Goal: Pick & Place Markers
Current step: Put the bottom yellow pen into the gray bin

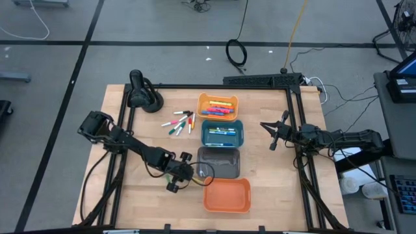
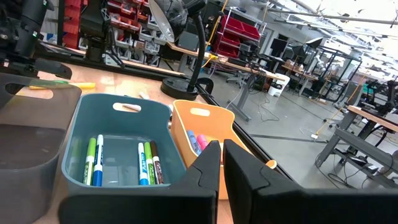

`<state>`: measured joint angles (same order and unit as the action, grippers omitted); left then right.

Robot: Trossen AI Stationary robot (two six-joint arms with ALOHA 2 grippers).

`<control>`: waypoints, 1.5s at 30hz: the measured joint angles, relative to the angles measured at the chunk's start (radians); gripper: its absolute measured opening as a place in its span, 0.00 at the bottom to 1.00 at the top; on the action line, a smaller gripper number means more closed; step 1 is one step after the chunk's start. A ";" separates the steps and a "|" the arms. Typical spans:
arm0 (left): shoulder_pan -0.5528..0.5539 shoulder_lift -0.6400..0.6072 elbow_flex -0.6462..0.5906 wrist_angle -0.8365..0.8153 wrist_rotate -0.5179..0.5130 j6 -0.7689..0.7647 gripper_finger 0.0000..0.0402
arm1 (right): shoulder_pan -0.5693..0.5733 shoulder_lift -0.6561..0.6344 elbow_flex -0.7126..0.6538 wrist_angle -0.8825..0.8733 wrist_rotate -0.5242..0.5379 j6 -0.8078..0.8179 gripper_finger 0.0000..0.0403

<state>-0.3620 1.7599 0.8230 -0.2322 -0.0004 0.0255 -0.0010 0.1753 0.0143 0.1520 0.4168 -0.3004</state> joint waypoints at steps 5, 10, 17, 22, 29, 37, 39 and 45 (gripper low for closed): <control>-0.023 -0.004 0.000 -0.004 0.008 -0.002 0.08 | 0.000 0.000 0.000 0.000 0.000 0.000 0.03; -0.072 -0.076 -0.008 -0.038 0.019 -0.027 0.08 | 0.000 0.000 0.000 0.000 0.000 0.000 0.03; -0.128 -0.271 -0.008 -0.041 0.004 -0.038 0.08 | 0.000 0.000 0.000 0.000 0.000 0.000 0.03; -0.137 -0.384 -0.006 0.051 -0.068 -0.019 0.08 | 0.000 0.000 0.000 0.000 0.000 0.000 0.03; -0.076 -0.399 0.000 0.233 -0.130 0.079 0.08 | 0.000 0.000 0.000 -0.001 0.000 0.000 0.03; 0.030 -0.232 0.121 0.259 -0.101 0.113 0.08 | 0.000 0.000 0.000 -0.003 0.000 0.000 0.03; 0.049 -0.167 0.170 0.264 -0.067 0.130 0.08 | 0.000 0.000 0.000 -0.002 0.000 0.000 0.03; 0.101 -0.008 0.283 0.261 -0.052 0.137 0.08 | 0.000 0.003 0.000 0.000 0.000 0.000 0.03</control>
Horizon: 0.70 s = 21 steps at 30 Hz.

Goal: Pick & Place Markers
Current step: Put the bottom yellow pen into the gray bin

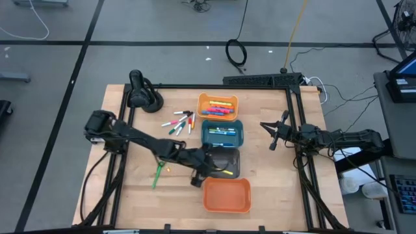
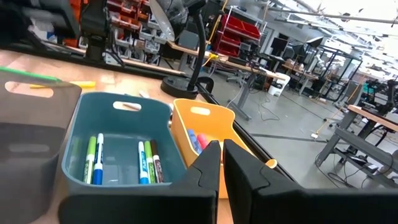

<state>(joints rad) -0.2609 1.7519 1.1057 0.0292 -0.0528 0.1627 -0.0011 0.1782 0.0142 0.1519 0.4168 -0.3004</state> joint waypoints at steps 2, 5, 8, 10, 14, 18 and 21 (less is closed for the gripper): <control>0.016 0.044 0.015 -0.001 0.000 -0.007 0.08 | 0.000 0.001 0.000 0.000 0.000 0.000 0.03; 0.036 0.091 0.019 -0.005 0.000 -0.008 0.11 | 0.000 0.001 0.000 0.000 0.000 0.000 0.03; 0.053 0.123 0.019 -0.001 0.000 -0.008 0.10 | 0.000 0.001 0.000 0.000 0.000 0.000 0.03; 0.060 0.135 0.019 -0.006 0.001 -0.009 0.09 | 0.000 0.001 0.000 0.000 0.000 0.000 0.03; 0.064 0.138 0.019 0.002 0.000 -0.033 0.13 | 0.000 0.001 0.000 0.000 0.000 0.000 0.03; 0.061 0.123 0.019 -0.001 -0.006 -0.071 0.25 | 0.000 0.001 0.000 0.000 0.000 0.000 0.03; 0.055 0.103 0.019 -0.002 -0.008 -0.072 0.35 | 0.000 0.001 0.000 0.000 0.000 0.000 0.03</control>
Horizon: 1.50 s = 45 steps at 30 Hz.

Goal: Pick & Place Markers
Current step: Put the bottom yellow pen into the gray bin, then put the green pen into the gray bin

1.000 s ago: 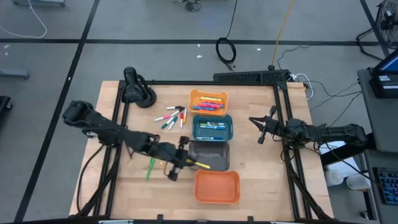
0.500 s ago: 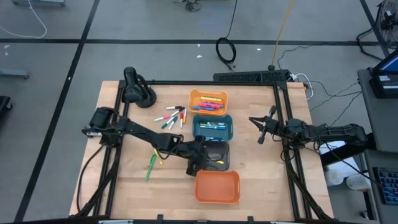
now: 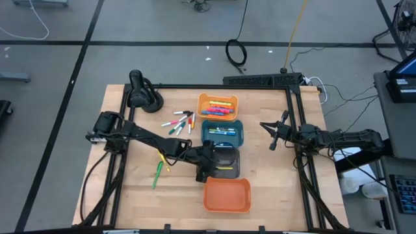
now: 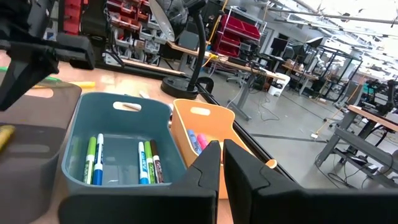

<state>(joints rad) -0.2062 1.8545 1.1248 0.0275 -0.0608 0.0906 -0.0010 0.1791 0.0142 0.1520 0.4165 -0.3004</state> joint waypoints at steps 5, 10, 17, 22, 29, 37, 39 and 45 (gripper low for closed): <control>-0.020 -0.091 0.017 -0.174 -0.006 -0.023 0.46 | 0.000 0.000 0.000 0.000 0.000 0.000 0.03; -0.060 -0.250 0.033 -0.622 -0.079 -0.190 0.48 | 0.000 0.000 0.000 0.000 0.000 0.000 0.03; -0.152 -0.399 0.016 -1.111 -0.124 -0.773 0.45 | 0.000 0.000 0.000 0.000 0.000 0.000 0.03; -0.198 -0.410 -0.047 -1.203 -0.084 -1.244 0.46 | 0.000 0.000 0.000 0.000 0.000 0.000 0.03; -0.216 -0.398 -0.192 -1.011 0.020 -1.551 0.57 | 0.000 0.000 0.000 0.000 0.000 0.000 0.03; -0.263 -0.399 -0.294 -0.912 0.046 -1.769 0.61 | 0.000 0.000 0.000 0.000 0.000 0.000 0.03; -0.279 -0.399 -0.311 -0.906 0.074 -1.814 0.61 | 0.000 0.000 0.000 0.000 0.000 0.000 0.03; -0.315 -0.399 -0.338 -0.889 0.082 -1.909 0.61 | 0.000 0.000 0.000 0.000 0.000 0.000 0.03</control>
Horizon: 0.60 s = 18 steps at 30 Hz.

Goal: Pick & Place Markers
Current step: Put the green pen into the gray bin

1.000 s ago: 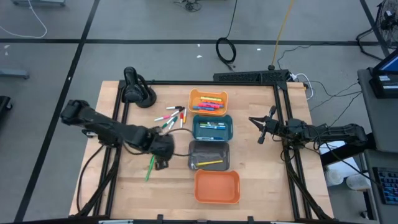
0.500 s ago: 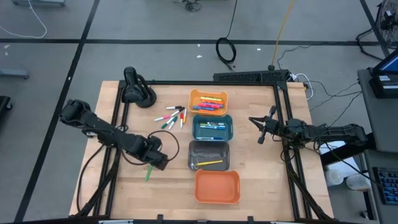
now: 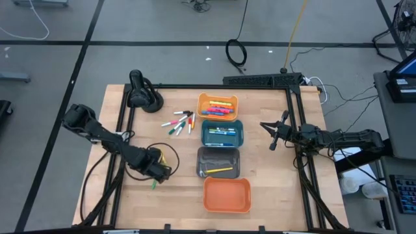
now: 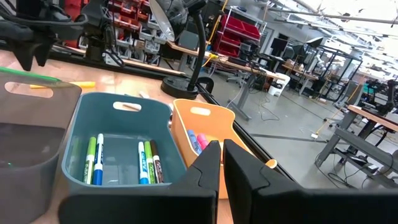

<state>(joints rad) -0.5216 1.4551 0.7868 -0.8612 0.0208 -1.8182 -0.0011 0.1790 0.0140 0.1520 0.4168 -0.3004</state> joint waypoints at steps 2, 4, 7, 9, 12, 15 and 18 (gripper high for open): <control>-0.012 0.009 0.000 0.008 -0.002 -0.019 0.61 | 0.000 0.000 0.000 0.000 0.000 0.000 0.03; -0.025 0.025 0.000 0.010 -0.004 -0.035 0.61 | 0.000 0.000 0.000 0.000 0.000 0.000 0.03; -0.031 0.070 0.000 0.048 -0.004 -0.028 0.61 | 0.000 0.000 0.000 0.000 0.000 0.000 0.03; -0.029 0.103 0.000 0.076 -0.004 -0.006 0.61 | 0.000 0.000 0.000 0.000 0.000 0.000 0.03; -0.019 0.144 0.006 0.107 -0.005 0.012 0.61 | 0.000 0.000 0.000 0.000 0.000 0.000 0.03; -0.011 0.162 0.006 0.111 -0.002 0.035 0.61 | 0.000 0.000 0.000 0.000 0.000 0.000 0.03; -0.004 0.168 0.006 0.109 0.003 0.045 0.61 | 0.000 0.000 0.000 0.000 0.000 0.000 0.03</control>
<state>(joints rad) -0.5255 1.6230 0.7925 -0.7521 0.0234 -1.7734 -0.0010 0.1791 0.0141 0.1520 0.4164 -0.3004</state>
